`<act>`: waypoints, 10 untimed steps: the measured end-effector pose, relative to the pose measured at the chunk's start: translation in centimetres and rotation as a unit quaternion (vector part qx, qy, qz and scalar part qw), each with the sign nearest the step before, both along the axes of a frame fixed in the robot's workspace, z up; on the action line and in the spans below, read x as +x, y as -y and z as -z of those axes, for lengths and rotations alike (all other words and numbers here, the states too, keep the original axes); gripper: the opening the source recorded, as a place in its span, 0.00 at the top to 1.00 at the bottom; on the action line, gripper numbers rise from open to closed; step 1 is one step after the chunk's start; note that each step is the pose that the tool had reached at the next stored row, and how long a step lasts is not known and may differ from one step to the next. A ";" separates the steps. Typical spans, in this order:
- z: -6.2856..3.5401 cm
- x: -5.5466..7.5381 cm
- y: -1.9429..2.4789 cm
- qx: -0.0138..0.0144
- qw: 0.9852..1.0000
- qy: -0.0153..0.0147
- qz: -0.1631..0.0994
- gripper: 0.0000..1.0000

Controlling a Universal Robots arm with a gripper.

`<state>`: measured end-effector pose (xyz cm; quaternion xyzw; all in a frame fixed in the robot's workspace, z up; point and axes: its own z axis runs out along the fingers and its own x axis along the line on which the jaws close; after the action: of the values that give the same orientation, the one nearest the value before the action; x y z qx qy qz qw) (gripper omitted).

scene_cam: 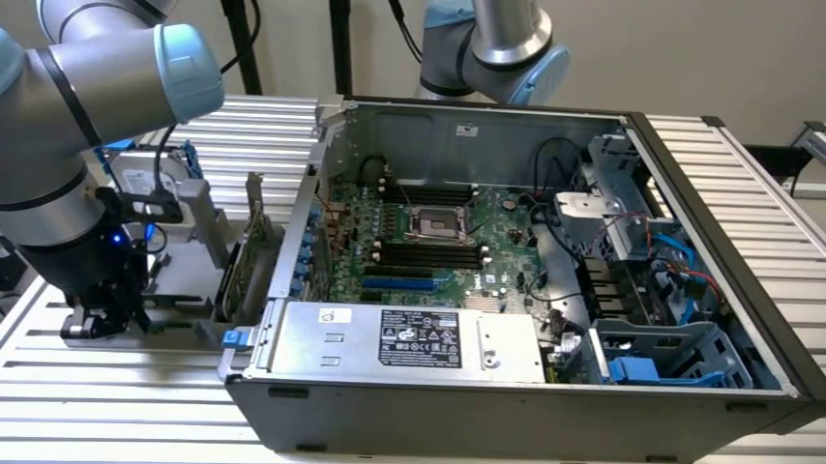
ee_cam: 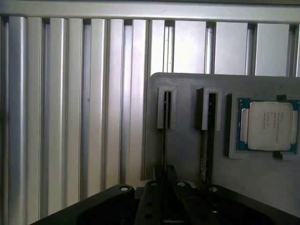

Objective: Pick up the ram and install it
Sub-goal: 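Pick up the ram and move it above insertion slot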

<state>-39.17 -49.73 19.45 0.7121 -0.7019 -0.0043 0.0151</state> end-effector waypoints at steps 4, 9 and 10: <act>0.00 0.0 0.01 0.000 1.000 0.000 0.010 0.86; 0.00 0.0 0.02 0.000 1.000 0.000 0.014 0.86; 0.00 0.0 0.02 0.000 1.000 0.000 0.014 0.86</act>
<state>-39.17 -49.75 19.45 0.7025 -0.7115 -0.0045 0.0151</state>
